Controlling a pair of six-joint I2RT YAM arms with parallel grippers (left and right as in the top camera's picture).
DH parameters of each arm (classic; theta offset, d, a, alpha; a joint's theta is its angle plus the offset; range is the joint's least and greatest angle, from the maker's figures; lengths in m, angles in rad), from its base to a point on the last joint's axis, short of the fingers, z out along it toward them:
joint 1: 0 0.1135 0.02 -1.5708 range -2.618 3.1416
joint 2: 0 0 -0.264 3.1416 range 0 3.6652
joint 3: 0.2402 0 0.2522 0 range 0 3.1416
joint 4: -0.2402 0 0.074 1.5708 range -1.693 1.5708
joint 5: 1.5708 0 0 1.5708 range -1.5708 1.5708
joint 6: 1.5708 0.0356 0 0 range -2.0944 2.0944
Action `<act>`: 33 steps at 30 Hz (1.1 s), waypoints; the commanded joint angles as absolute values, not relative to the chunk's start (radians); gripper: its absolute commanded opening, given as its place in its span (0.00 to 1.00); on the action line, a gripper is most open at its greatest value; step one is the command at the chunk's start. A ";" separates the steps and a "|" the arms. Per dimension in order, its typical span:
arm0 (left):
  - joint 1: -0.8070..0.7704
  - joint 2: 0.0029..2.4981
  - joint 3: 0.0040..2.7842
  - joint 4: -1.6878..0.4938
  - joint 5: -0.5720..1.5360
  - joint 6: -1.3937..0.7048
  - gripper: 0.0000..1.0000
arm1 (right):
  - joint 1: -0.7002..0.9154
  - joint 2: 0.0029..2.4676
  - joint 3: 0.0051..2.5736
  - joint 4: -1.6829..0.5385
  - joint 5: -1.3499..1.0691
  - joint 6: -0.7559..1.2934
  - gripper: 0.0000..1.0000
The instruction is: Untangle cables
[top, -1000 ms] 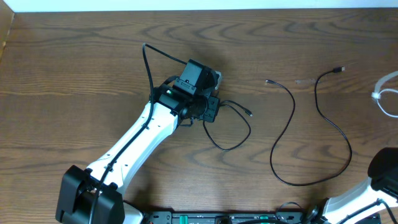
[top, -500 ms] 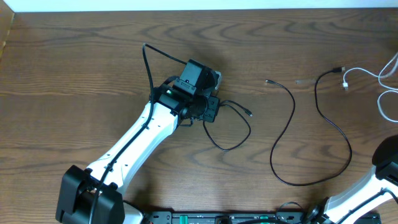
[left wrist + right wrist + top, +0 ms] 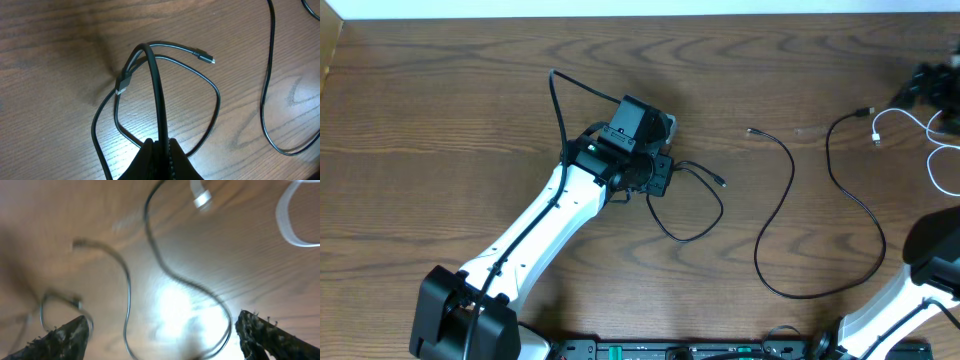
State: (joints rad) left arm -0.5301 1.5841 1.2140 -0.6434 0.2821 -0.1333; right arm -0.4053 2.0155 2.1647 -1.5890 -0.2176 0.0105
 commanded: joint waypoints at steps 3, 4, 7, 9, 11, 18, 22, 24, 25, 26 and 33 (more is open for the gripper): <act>-0.527 1.590 1.212 -0.647 0.272 -0.129 0.08 | -0.325 2.014 2.027 -1.618 -0.183 -0.089 0.81; -0.527 1.590 1.212 -0.648 0.272 -0.129 0.08 | -0.316 2.014 2.008 -1.618 -0.172 -0.077 0.79; -0.527 1.590 1.212 -0.654 0.272 -0.129 0.08 | -0.294 2.014 1.956 -1.641 -0.147 -0.039 0.78; -0.527 1.590 1.212 -0.654 0.271 -0.129 0.08 | -0.286 2.009 1.929 -1.664 -0.147 -0.028 0.75; -0.527 1.590 1.212 -0.654 0.271 -0.129 0.08 | -0.281 2.000 1.901 -1.685 -0.148 -0.013 0.75; -0.524 1.590 1.212 -0.630 0.249 -0.136 0.08 | -0.260 1.865 1.678 -1.629 -0.121 0.059 0.77; -0.510 1.590 1.212 -0.600 0.247 -0.144 0.09 | -0.246 1.734 1.502 -1.526 -0.111 0.127 0.78; -0.504 1.590 1.212 -0.588 0.250 -0.144 0.14 | -0.234 1.673 1.429 -1.473 -0.110 0.146 0.78; -0.501 1.590 1.212 -0.583 0.250 -0.144 0.16 | -0.226 1.641 1.391 -1.445 -0.110 0.149 0.78; -0.500 1.590 1.212 -0.582 0.250 -0.145 0.17 | -0.219 1.617 1.361 -1.423 -0.104 0.163 0.78; -0.500 1.590 1.212 -0.598 0.250 -0.148 0.27 | -0.193 1.497 1.150 -1.291 0.121 0.485 0.82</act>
State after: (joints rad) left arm -0.5041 1.5841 1.2140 -0.5892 0.2562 -0.1452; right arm -0.1974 1.5238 1.2171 -1.3243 -0.0158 0.3016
